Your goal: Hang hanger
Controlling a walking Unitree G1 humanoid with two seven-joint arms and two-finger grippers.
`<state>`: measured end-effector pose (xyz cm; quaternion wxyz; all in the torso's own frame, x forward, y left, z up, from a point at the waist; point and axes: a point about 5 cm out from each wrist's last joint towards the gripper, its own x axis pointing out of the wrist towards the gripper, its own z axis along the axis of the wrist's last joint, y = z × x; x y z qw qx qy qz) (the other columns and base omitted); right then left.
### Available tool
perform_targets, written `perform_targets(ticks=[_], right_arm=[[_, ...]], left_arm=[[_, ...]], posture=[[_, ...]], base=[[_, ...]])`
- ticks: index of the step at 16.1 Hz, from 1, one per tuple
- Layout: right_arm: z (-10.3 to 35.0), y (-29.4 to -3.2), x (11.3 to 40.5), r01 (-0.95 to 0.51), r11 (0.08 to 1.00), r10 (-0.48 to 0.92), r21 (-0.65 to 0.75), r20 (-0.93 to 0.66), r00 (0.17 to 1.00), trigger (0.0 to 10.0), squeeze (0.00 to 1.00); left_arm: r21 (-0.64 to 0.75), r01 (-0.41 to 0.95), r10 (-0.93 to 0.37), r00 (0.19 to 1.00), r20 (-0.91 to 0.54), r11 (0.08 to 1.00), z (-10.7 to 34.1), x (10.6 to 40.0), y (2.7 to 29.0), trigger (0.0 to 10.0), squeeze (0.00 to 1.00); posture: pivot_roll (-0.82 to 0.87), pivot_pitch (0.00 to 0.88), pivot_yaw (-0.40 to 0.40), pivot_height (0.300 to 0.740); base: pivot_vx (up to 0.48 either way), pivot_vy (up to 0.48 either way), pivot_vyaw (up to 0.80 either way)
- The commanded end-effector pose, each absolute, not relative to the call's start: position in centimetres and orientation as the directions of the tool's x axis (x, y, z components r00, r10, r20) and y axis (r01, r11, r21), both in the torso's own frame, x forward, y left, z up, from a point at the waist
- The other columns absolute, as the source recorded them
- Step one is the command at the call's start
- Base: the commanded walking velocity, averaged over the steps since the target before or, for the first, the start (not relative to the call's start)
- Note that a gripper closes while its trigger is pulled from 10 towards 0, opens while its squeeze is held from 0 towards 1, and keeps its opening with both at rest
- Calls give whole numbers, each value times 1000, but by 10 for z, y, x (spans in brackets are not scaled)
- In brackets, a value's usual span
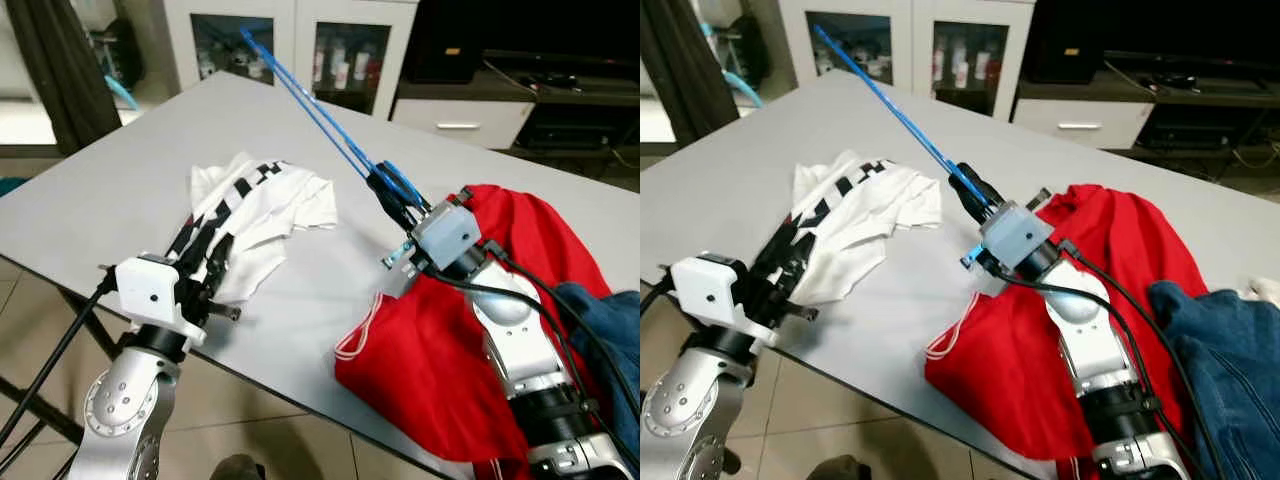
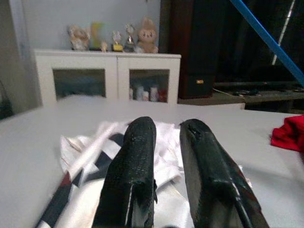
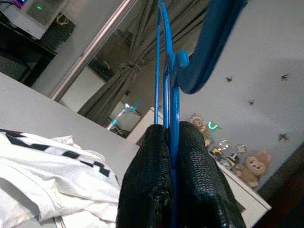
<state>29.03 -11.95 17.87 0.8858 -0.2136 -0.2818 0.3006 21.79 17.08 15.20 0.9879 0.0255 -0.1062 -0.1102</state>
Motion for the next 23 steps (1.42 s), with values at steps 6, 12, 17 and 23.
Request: perform_targets(ticks=[6, 12, 17, 23], right_arm=[[180, -128, 269, -326, 740, 621, -589, 410, 668, 10000, 0], [188, -123, 282, -303, 767, 588, -565, 430, 685, 10000, 0], [184, -122, 284, -340, 748, 615, -569, 405, 676, 10000, 0], [185, -111, 287, -373, 752, 626, -544, 411, 663, 10000, 0]], left_arm=[[76, -102, 85, 976, 201, 992, 143, 214, 184, 10000, 0], [152, -81, 50, 979, 200, 985, 144, 223, 188, 10000, 0], [404, 110, -131, 991, 24, 908, 129, 222, 199, 10000, 0], [463, 46, -13, 997, -75, 885, 130, 234, 239, 10000, 0]], posture=[[120, 0, -29, 740], [122, 4, -47, 740], [143, 12, -63, 740], [154, 14, -55, 740]], base=[[0, 0, 0], [0, 0, 0], [0, 0, 0], [0, 0, 0]])
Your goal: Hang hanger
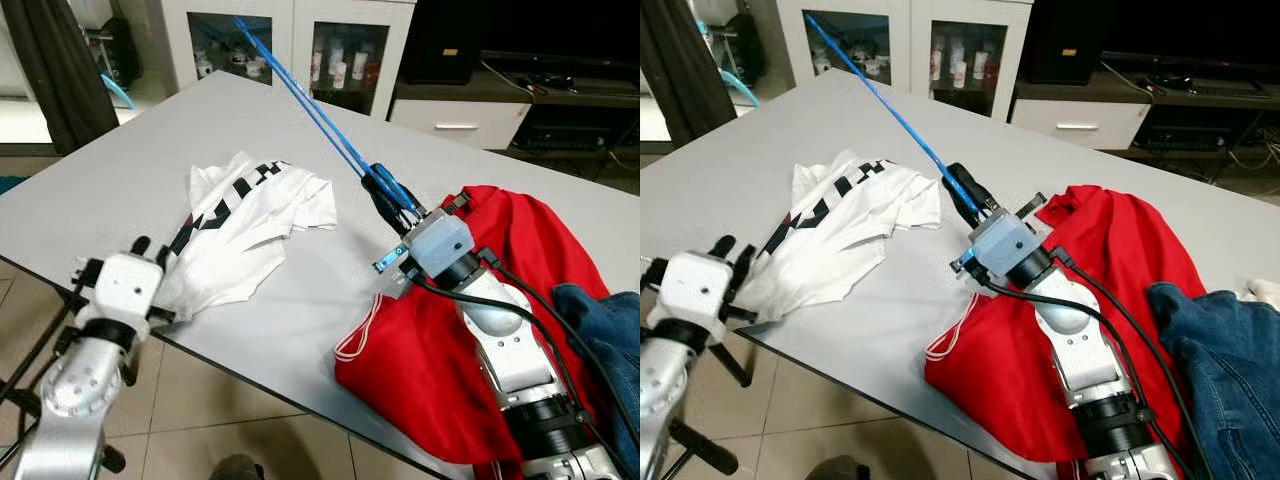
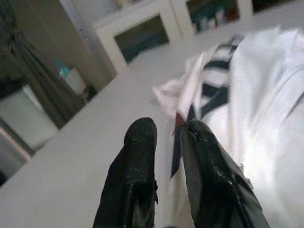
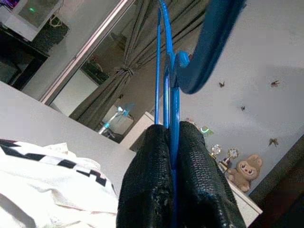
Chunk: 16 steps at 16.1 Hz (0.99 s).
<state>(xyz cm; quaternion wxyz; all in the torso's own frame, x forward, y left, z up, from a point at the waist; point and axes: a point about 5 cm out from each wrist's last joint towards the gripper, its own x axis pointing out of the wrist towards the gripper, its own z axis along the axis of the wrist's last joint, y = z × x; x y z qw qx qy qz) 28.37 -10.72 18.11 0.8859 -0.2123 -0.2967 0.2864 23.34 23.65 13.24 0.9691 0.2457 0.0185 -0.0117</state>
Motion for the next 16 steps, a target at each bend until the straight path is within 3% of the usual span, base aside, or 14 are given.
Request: perform_targets(ticks=[1, 6, 10, 13, 14, 16], right_arm=[[185, -110, 288, -376, 752, 626, -541, 411, 662, 10000, 0], [190, -104, 290, -377, 737, 646, -561, 420, 637, 10000, 0], [191, -110, 290, -361, 743, 634, -563, 422, 648, 10000, 0], [194, -111, 290, -349, 746, 629, -566, 428, 649, 10000, 0], [194, -112, 290, -346, 747, 627, -568, 429, 650, 10000, 0], [193, -113, 289, -345, 749, 623, -566, 426, 655, 10000, 0]], left_arm=[[442, 72, -34, 995, -94, 894, 130, 236, 238, 10000, 0], [319, 217, -184, 974, -132, 922, 130, 242, 224, 10000, 0], [279, 202, -121, 952, -282, 939, 105, 243, 233, 10000, 0], [240, 207, -127, 942, -311, 948, 100, 248, 231, 10000, 0], [263, 217, -142, 950, -278, 940, 105, 250, 229, 10000, 0], [232, 198, -194, 980, -39, 952, 138, 257, 214, 10000, 0]], posture=[[160, 14, -56, 740], [156, 16, -52, 740], [132, 18, -45, 740], [122, 18, -43, 740], [122, 18, -43, 740], [107, 15, -39, 740]], base=[[0, 0, 0], [0, 0, 0], [0, 0, 0], [0, 0, 0], [0, 0, 0], [0, 0, 0]])
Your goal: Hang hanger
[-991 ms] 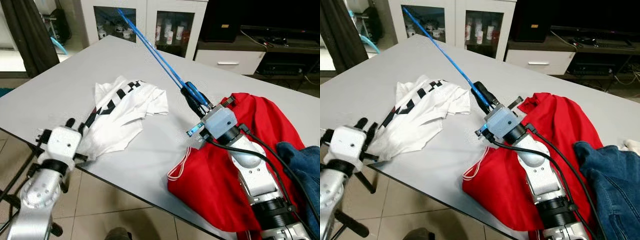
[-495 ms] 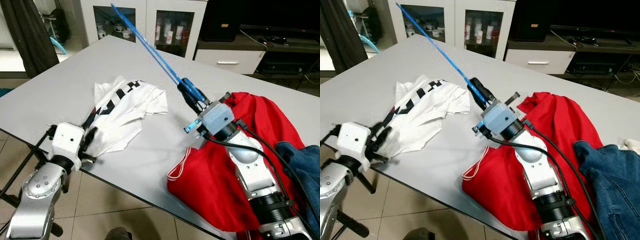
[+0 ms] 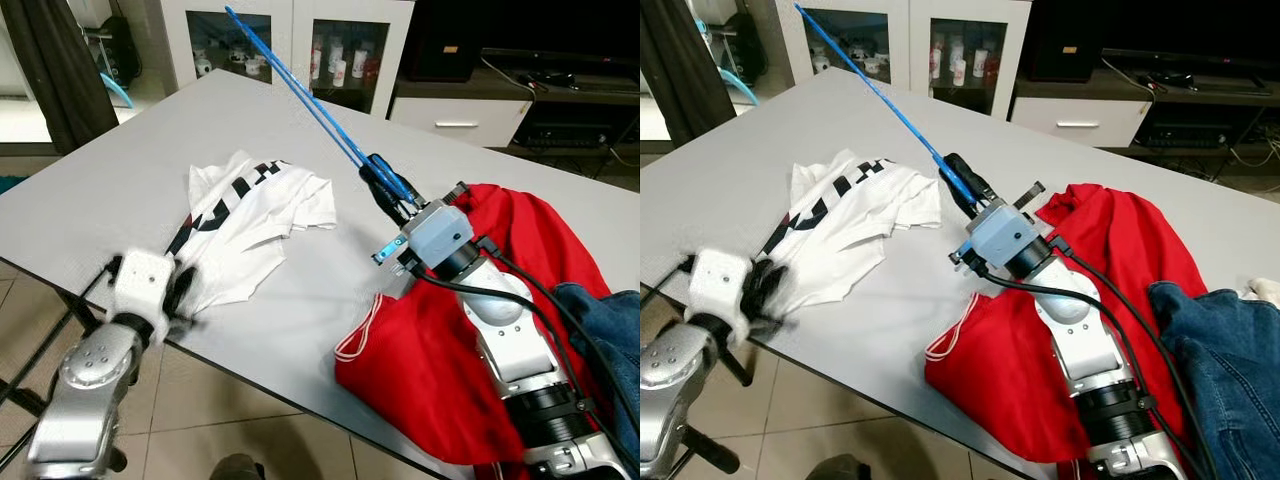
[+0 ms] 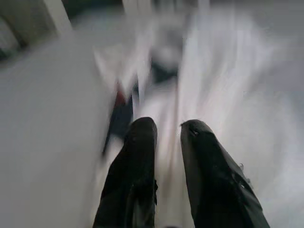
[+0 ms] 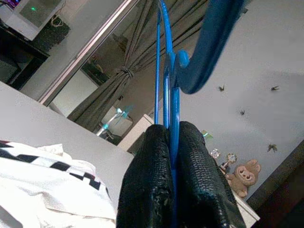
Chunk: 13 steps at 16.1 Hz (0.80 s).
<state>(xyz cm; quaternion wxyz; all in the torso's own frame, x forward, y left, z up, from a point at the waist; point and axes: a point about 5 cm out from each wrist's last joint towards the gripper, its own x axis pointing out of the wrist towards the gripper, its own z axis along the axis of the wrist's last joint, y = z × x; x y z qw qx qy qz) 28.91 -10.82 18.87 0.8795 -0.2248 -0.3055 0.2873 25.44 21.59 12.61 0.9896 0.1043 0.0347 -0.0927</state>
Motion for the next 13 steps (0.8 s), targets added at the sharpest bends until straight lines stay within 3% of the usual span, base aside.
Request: perform_targets(ticks=[1, 7, 13], right_arm=[[191, -114, 289, -350, 753, 620, -557, 424, 660, 10000, 0], [183, -118, 260, -371, 793, 585, -483, 434, 685, 10000, 0], [188, -131, 242, -340, 861, 487, -378, 422, 764, 10000, 0]], left_arm=[[180, 183, -194, 980, 40, 966, 147, 257, 209, 10000, 0], [110, 188, -203, 968, 147, 976, 136, 224, 162, 10000, 0], [195, 102, -147, 961, 233, 975, 149, 228, 162, 10000, 0]], posture=[[107, 15, -39, 740], [107, 5, -31, 740], [47, 0, -5, 740]], base=[[0, 0, 0], [0, 0, 0], [0, 0, 0]])
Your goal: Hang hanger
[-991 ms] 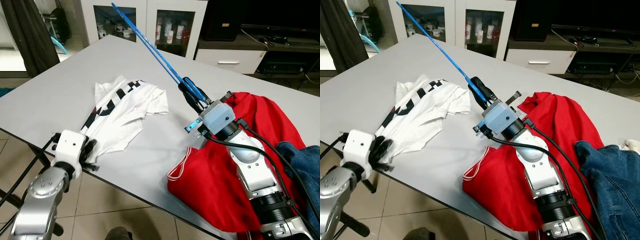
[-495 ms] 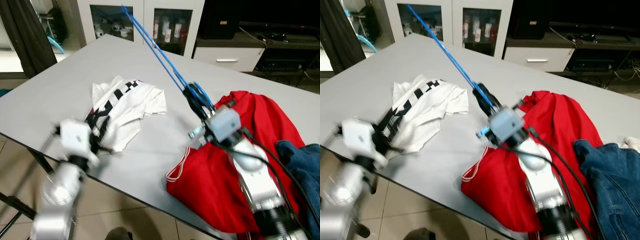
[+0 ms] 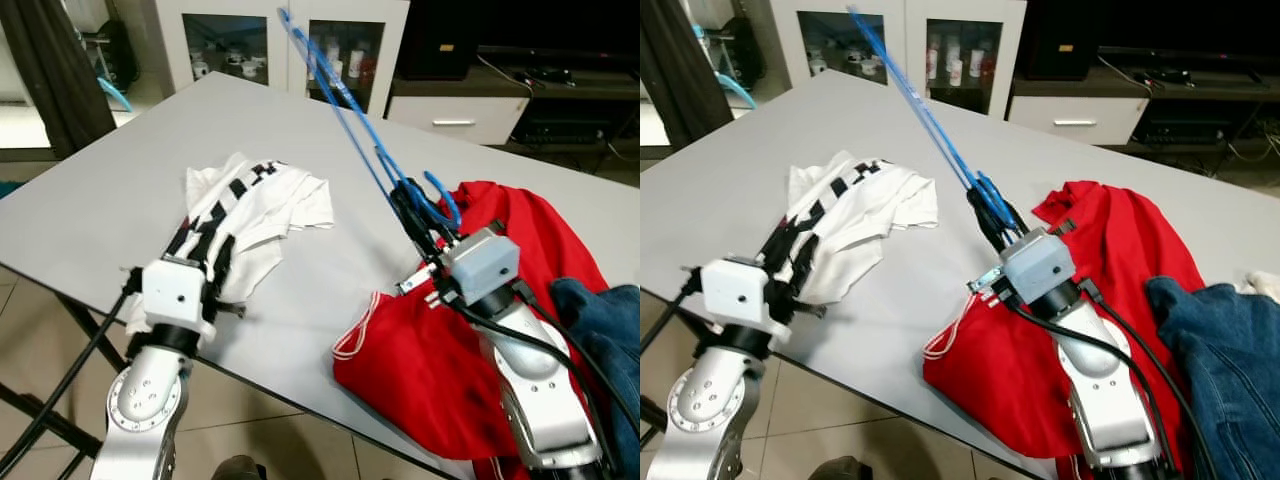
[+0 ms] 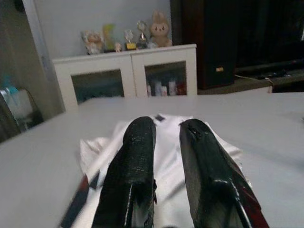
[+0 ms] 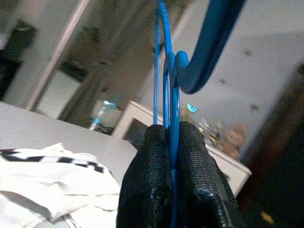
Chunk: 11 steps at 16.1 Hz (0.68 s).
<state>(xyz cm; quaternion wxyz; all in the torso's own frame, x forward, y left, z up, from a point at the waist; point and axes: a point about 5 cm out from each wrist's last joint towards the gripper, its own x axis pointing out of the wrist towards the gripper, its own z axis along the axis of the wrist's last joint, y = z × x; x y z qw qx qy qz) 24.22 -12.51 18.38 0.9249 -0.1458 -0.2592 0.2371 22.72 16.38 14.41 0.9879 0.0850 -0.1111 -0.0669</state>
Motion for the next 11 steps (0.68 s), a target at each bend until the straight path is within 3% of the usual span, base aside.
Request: perform_targets(ticks=[1, 6, 11], right_arm=[[186, -133, 242, -320, 877, 457, -358, 419, 784, 10000, 0], [182, -133, 248, -339, 841, 494, -420, 343, 799, 10000, 0], [188, -129, 254, -407, 792, 564, -455, 293, 772, 10000, 0]], left_arm=[[188, 93, -137, 961, 240, 978, 149, 229, 160, 10000, 0], [168, 139, -176, 957, 231, 976, 146, 233, 148, 10000, 0], [207, 107, -155, 959, 236, 972, 148, 228, 154, 10000, 0]], posture=[[37, 0, 0, 740], [19, 0, 10, 740], [42, 9, -31, 740]], base=[[0, 0, 0], [0, 0, 0], [0, 0, 0]])
